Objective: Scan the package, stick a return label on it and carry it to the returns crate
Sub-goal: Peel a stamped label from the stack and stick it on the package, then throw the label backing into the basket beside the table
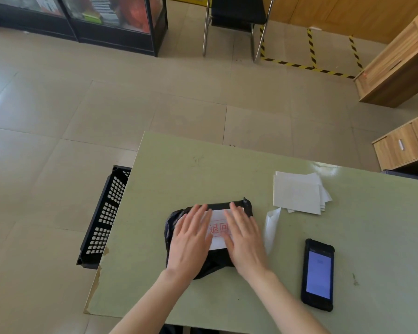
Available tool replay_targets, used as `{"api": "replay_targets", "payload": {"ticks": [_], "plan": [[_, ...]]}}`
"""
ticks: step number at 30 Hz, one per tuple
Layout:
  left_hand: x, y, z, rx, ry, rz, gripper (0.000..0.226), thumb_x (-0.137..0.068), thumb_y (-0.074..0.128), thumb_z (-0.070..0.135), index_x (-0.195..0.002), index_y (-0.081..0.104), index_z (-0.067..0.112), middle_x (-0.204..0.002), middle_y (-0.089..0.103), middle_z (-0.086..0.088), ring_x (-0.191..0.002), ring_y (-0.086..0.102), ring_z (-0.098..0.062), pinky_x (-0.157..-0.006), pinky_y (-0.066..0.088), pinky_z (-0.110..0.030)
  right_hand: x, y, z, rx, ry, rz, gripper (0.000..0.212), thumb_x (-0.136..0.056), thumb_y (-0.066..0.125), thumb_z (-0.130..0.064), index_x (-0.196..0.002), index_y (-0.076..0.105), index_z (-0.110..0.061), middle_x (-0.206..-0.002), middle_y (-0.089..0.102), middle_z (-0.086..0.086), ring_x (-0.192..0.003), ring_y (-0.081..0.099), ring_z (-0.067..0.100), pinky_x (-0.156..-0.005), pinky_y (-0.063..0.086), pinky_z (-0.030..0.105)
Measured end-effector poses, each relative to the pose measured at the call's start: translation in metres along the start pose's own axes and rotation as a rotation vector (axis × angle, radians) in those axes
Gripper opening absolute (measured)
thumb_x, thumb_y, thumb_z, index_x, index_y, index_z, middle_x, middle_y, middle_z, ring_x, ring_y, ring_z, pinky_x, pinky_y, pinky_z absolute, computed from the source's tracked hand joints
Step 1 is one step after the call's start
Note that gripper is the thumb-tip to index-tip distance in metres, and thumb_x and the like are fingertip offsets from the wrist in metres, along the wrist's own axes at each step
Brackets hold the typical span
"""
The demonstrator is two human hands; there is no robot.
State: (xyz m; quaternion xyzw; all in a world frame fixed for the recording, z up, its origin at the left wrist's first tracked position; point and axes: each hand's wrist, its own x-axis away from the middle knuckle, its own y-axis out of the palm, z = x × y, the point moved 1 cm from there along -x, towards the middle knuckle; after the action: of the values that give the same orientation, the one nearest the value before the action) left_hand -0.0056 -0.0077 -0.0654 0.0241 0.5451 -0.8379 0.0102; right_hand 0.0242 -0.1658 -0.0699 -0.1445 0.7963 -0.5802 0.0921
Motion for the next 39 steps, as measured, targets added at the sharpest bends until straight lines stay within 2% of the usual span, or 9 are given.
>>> {"api": "replay_targets", "payload": {"ticks": [4, 12, 16, 20, 23, 26, 30, 35, 39], "plan": [[0.001, 0.023, -0.012, -0.174, 0.110, -0.224, 0.059, -0.097, 0.028, 0.040, -0.150, 0.032, 0.015, -0.160, 0.028, -0.001, -0.148, 0.012, -0.020, -0.115, 0.012, -0.047, -0.004, 0.017, 0.002, 0.119, 0.011, -0.145, 0.059, -0.097, 0.029, -0.042, -0.151, 0.017, -0.021, -0.160, 0.013, -0.006, -0.146, 0.013, 0.012, -0.115, 0.006, 0.038], [0.002, 0.028, -0.020, -0.190, 0.073, -0.344, 0.064, -0.098, 0.024, 0.050, -0.154, 0.023, 0.019, -0.163, 0.018, 0.002, -0.150, 0.016, -0.021, -0.115, 0.014, -0.047, -0.003, 0.029, 0.014, 0.100, 0.030, -0.250, 0.063, -0.097, 0.023, -0.048, -0.152, 0.005, -0.024, -0.161, 0.002, -0.008, -0.148, 0.000, 0.010, -0.116, 0.005, 0.038], [-0.002, 0.020, -0.022, -0.108, 0.092, -0.367, 0.068, -0.096, 0.026, 0.055, -0.155, 0.014, 0.023, -0.164, 0.005, 0.006, -0.152, 0.005, -0.020, -0.118, 0.005, -0.046, -0.004, 0.015, 0.016, -0.072, -0.009, -0.282, 0.064, -0.097, 0.025, -0.049, -0.150, -0.006, -0.032, -0.158, -0.016, -0.016, -0.145, -0.015, 0.001, -0.120, -0.004, 0.032], [-0.011, 0.000, -0.020, 0.027, 0.029, -0.298, 0.074, -0.087, 0.048, 0.054, -0.153, 0.021, 0.033, -0.163, 0.015, 0.005, -0.149, 0.014, -0.020, -0.123, 0.009, -0.042, 0.008, -0.015, 0.038, -0.143, 0.302, 0.020, 0.058, -0.095, 0.047, -0.036, -0.148, 0.027, -0.026, -0.159, 0.020, -0.003, -0.144, 0.023, 0.013, -0.115, 0.024, 0.033], [-0.007, -0.004, -0.024, -0.006, -0.032, -0.305, 0.072, -0.082, 0.053, 0.051, -0.149, 0.030, 0.037, -0.162, 0.019, 0.001, -0.149, 0.016, -0.027, -0.121, 0.008, -0.046, 0.020, -0.031, 0.053, -0.016, 0.577, 0.107, 0.058, -0.084, 0.065, -0.031, -0.137, 0.044, -0.018, -0.138, 0.047, 0.014, -0.118, 0.051, 0.030, -0.090, 0.048, 0.039], [0.001, -0.003, -0.025, -0.072, -0.095, -0.345, 0.069, -0.080, 0.046, 0.055, -0.146, 0.037, 0.038, -0.160, 0.026, -0.003, -0.147, 0.023, -0.031, -0.120, 0.012, -0.054, 0.024, -0.035, 0.058, -0.017, 0.693, -0.037, 0.065, -0.082, 0.067, -0.032, -0.139, 0.040, -0.018, -0.122, 0.052, 0.014, -0.108, 0.051, 0.030, -0.084, 0.048, 0.037], [0.008, -0.002, -0.020, -0.138, -0.142, -0.342, 0.071, -0.080, 0.034, 0.065, -0.145, 0.039, 0.038, -0.154, 0.038, -0.003, -0.139, 0.035, -0.029, -0.118, 0.018, -0.054, 0.026, -0.030, 0.061, -0.234, 0.771, -0.152, 0.059, -0.087, 0.060, -0.020, -0.141, 0.036, -0.024, -0.125, 0.054, 0.008, -0.110, 0.056, 0.027, -0.082, 0.051, 0.038], [0.017, -0.004, -0.008, -0.159, -0.201, -0.283, 0.074, -0.080, 0.030, 0.065, -0.143, 0.045, 0.030, -0.134, 0.054, -0.006, -0.117, 0.052, -0.030, -0.103, 0.043, -0.043, 0.033, -0.047, 0.064, -0.352, 0.755, 0.024, 0.055, -0.088, 0.054, -0.003, -0.138, 0.042, -0.020, -0.126, 0.059, 0.007, -0.106, 0.059, 0.027, -0.080, 0.052, 0.036], [0.020, -0.010, 0.016, -0.094, -0.249, -0.434, 0.072, -0.089, 0.037, 0.062, -0.151, 0.024, 0.030, -0.138, 0.040, -0.002, -0.122, 0.042, -0.025, -0.099, 0.041, -0.034, 0.038, -0.077, 0.060, -0.508, 0.728, 0.176, 0.051, -0.088, 0.052, -0.003, -0.135, 0.047, -0.023, -0.114, 0.061, 0.005, -0.095, 0.059, 0.022, -0.072, 0.044, 0.029]]}}
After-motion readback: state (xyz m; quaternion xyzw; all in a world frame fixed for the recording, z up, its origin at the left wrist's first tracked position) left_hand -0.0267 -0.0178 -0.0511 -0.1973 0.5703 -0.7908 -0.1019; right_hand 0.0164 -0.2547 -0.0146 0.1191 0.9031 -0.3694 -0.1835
